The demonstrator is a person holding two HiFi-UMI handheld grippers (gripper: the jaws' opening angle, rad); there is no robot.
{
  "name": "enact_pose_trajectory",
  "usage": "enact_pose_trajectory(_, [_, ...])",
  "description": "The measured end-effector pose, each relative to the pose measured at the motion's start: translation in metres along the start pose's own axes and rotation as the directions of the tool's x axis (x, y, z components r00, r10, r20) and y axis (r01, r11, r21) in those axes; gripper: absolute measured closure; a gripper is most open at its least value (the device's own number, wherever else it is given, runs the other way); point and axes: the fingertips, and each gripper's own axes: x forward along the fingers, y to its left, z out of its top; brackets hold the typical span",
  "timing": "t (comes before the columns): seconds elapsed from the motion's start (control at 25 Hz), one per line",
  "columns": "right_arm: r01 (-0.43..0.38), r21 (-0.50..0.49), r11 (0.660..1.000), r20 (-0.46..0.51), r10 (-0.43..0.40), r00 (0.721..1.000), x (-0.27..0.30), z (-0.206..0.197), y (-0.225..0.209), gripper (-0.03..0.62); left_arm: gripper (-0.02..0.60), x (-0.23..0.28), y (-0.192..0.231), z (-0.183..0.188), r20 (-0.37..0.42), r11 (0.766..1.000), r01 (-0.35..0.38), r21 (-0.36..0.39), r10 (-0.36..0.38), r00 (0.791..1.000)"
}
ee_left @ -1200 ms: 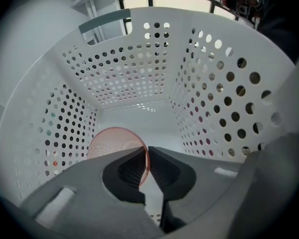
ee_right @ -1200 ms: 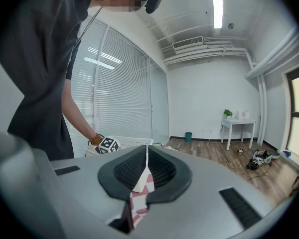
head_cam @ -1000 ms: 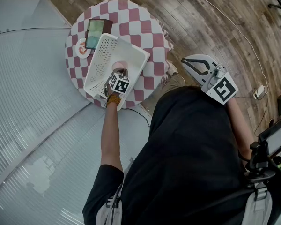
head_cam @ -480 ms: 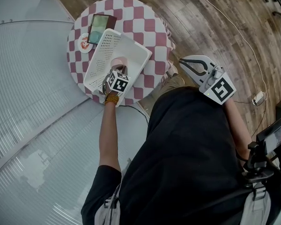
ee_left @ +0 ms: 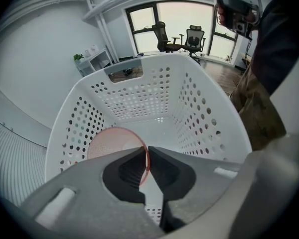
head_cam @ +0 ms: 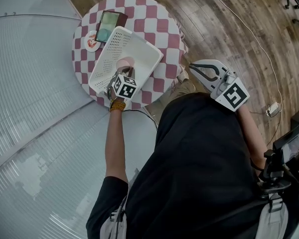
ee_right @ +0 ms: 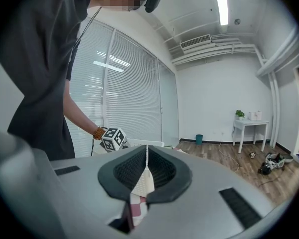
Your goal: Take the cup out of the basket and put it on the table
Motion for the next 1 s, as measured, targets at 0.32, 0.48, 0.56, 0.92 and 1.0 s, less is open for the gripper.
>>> enact_pose_trajectory(0.32, [-0.037, -0.039, 0.999, 0.002, 0.038, 0.999, 0.008, 0.004, 0.006, 0.579, 0.561, -0.018, 0.002, 0.014, 0.044, 0.999, -0.035, -0.01, 0.036, 0.998])
enact_pose_trajectory(0.48, [-0.037, -0.034, 0.999, 0.02, 0.037, 0.999, 0.013, 0.01, 0.006, 0.579, 0.561, -0.029, 0.0, 0.021, 0.061, 0.999, -0.043, -0.004, 0.043, 0.997])
enact_pose_trajectory(0.56, [-0.047, -0.041, 0.998, 0.017, 0.048, 0.999, 0.014, 0.01, 0.007, 0.579, 0.561, -0.035, -0.002, 0.025, 0.071, 0.999, -0.048, 0.0, 0.048, 0.996])
enact_pose_trajectory(0.92, [-0.119, -0.063, 0.991, 0.019, 0.12, 0.993, 0.04, 0.01, 0.019, 0.579, 0.561, -0.064, 0.01, 0.037, 0.137, 0.992, -0.125, -0.011, 0.126, 0.983])
enact_pose_trajectory(1.0, [-0.123, -0.053, 0.991, 0.033, 0.125, 0.992, 0.042, 0.013, 0.02, 0.579, 0.561, -0.076, 0.013, 0.041, 0.162, 0.987, -0.159, -0.019, 0.16, 0.974])
